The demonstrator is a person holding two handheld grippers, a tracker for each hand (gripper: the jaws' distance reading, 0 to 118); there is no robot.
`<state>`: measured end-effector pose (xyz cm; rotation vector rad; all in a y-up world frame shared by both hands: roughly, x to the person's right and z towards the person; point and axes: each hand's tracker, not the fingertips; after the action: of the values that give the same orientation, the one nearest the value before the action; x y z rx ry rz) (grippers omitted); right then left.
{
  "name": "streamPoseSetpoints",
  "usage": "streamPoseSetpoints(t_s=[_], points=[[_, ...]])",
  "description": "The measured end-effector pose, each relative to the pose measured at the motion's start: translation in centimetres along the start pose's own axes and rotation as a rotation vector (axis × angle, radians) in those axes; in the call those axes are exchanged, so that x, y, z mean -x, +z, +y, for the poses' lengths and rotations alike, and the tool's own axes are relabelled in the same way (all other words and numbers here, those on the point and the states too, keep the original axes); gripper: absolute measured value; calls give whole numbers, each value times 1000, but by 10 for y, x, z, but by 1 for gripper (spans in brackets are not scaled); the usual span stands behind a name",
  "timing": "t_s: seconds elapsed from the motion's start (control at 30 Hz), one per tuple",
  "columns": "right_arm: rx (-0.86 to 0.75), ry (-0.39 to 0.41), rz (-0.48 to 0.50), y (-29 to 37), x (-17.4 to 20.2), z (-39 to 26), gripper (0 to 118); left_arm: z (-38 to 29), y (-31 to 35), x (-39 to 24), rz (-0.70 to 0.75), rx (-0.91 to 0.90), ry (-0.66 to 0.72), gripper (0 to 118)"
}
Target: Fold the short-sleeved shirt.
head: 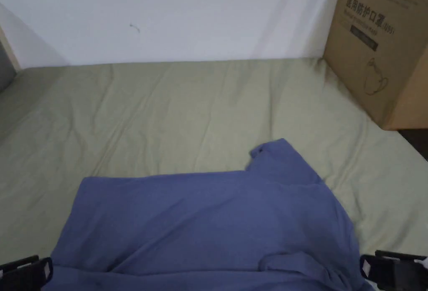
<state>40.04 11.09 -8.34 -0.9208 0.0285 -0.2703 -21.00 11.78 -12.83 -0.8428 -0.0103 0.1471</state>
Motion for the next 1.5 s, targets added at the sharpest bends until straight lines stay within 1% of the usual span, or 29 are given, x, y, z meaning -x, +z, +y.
streamPoseSetpoints(t_s=[0.03, 0.07, 0.1, 0.13, 0.17, 0.2, 0.23, 0.3, 0.37, 0.4, 0.43, 0.5, 0.57, 0.6, 0.7, 0.73, 0.8, 0.83, 0.87, 0.9, 0.93, 0.97, 1.0, 1.1, 1.2, 1.3, 1.37, 1.43, 1.5], points=[[-15, 1, 22, -3, 8, 9, 71, 5, -8, -6, -7, 6, -1, 18], [-8, -3, 23, -10, 11, 16, 29, 8, -18, -11, -16, 15, -2, 6], [-7, -40, 29, -22, 13, 23, 0, 12, -30, -17, -18, 25, -8, 6], [38, -103, 58, -38, 12, 30, 0, 14, -37, -25, -22, 22, -3, 1], [71, -139, 138, -53, 9, 38, 0, 18, -45, -29, -31, 27, -9, 0], [80, -153, 171, -68, 9, 45, 0, 21, -52, -34, -29, 25, -8, 0], [67, -153, 127, -82, 11, 55, 0, 25, -58, -38, -34, 21, 2, 0], [64, -98, 52, -110, 4, 82, 0, 34, -71, -43, -69, 48, 0, 0], [45, -78, 42, -136, 1, 115, 2, 43, -82, -48, -57, 39, -22, 0], [41, -73, 14, -152, -1, 133, 14, 48, -88, -50, -45, 50, -41, 0], [52, -62, -23, -169, -2, 151, 52, 52, -94, -50, -28, 50, -49, 0], [96, -43, -101, -211, -8, 181, 74, 60, -108, -47, -19, 52, -48, 0], [151, -49, -126, -247, -13, 199, 93, 64, -118, -45, -14, 57, -24, 0], [183, -60, -139, -262, -13, 205, 93, 66, -123, -42, -29, 71, -17, 0], [250, -25, -93, -291, -17, 211, 93, 68, -138, -42, -33, 116, -24, 0], [271, -6, -104, -300, -18, 211, 91, 69, -142, -42, -27, 132, -35, 6], [328, 39, -165, -312, -17, 207, 83, 71, -149, -42, -12, 142, -46, 27], [293, 27, -152, -305, -9, 205, 80, 71, -153, -42, -12, 154, -47, 47], [291, 35, -156, -299, -4, 208, 71, 73, -155, -41, -13, 158, -50, 63], [285, 84, -158, -296, 1, 209, 57, 75, -159, -40, -19, 165, -53, 77], [292, 126, -143, -294, 6, 210, 25, 79, -162, -39, -21, 166, -54, 91], [292, 119, -100, -289, 13, 209, 6, 83, -166, -38, -23, 170, -58, 98], [290, 83, -63, -290, 17, 208, 6, 88, -173, -37, -22, 169, -64, 99], [299, 86, -118, -299, 19, 207, 6, 113, -200, -26, 27, 172, -31, 99], [288, -1, -79, -290, 11, 207, 6, 137, -235, -13, 10, 182, 28, 99], [287, -4, -65, -283, 10, 205, 6, 154, -272, -11, 66, 186, 72, 99], [287, -2, -67, -284, 12, 205, 6, 160, -293, -17, 97, 209, 56, 98], [287, 1, -67, -284, 13, 202, 6, 157, -317, -21, 54, 281, 58, 96], [289, 6, -72, -285, 16, 201, 6, 152, -333, -22, 131, 280, 6, 95]])
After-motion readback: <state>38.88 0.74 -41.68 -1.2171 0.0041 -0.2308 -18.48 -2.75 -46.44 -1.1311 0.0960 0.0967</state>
